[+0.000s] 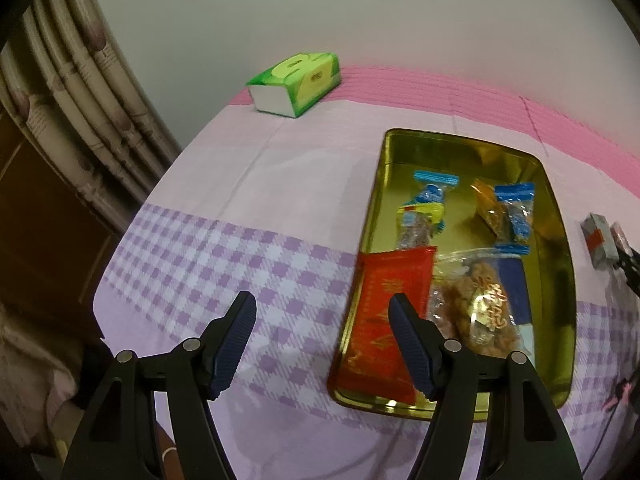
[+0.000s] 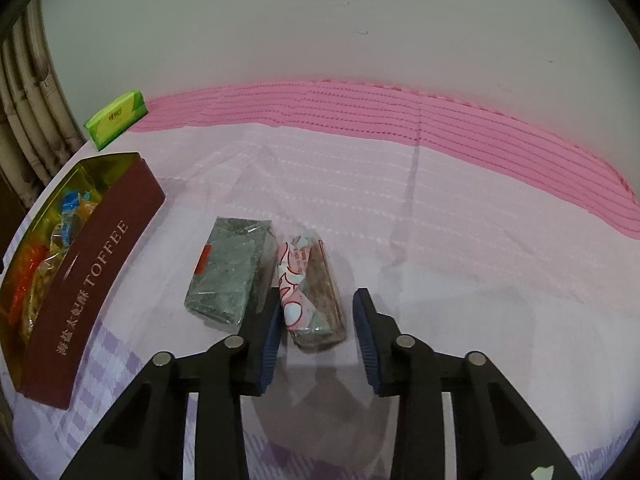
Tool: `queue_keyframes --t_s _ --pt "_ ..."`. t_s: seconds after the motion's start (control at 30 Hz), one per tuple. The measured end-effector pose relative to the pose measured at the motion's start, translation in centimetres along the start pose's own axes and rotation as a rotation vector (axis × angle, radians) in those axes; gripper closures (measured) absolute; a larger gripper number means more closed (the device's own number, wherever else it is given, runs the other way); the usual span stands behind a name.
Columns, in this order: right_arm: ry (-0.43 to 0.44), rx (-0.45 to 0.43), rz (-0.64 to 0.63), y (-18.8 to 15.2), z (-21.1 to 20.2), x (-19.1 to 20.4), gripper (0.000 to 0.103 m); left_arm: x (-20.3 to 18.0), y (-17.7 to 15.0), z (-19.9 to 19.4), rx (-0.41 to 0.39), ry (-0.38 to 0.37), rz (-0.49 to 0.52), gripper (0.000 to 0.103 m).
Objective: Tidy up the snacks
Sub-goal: 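Grasp the pink-patterned roll on the sheet with the right gripper, then grasp the grey foil block with the left gripper while the right gripper holds the pink roll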
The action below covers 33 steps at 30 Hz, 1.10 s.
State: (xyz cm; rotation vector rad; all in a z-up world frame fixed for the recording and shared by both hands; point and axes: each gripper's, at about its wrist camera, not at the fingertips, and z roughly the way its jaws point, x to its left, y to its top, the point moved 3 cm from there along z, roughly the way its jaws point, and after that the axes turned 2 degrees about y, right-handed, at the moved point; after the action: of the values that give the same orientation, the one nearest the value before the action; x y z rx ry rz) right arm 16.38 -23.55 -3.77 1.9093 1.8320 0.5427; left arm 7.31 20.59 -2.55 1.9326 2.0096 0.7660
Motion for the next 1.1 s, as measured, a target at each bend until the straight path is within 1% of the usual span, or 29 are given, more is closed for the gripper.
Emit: queue_keyframes --t_s 0.03,0.13,0.33,0.57,0.77,0.93,1.1 --pt "-0.002 -0.001 0.0 0.0 0.0 0.0 0.077 -0.3 0.0 -0.1 0.0 -0.005 0.006 0.034" --pt "-0.006 -0.011 0.011 -0.1 -0.1 -0.3 0.079 -1.7 0.2 -0.7 -0.001 -0.031 0.025 0.034" --pt "-0.066 -0.027 0.056 -0.6 -0.7 -2.8 0.08 -5.8 1.1 -2.3 -0.032 -0.108 0.095 0.034" --pt "-0.148 -0.032 0.094 -1.8 -2.0 -6.6 0.08 -12.2 1.5 -3.2 -0.022 -0.209 0.187 0.034" --pt "-0.167 -0.033 0.113 -2.3 -2.5 -7.8 0.08 -16.7 2.2 -3.9 -0.026 -0.277 0.237 0.034" --pt "-0.172 -0.033 0.112 -2.2 -2.4 -7.8 0.08 -19.5 2.9 -3.9 -0.008 -0.326 0.243 0.034" --pt "-0.164 -0.034 0.114 -2.4 -2.5 -7.8 0.078 -22.2 3.7 -2.9 0.022 -0.392 0.22 0.034"
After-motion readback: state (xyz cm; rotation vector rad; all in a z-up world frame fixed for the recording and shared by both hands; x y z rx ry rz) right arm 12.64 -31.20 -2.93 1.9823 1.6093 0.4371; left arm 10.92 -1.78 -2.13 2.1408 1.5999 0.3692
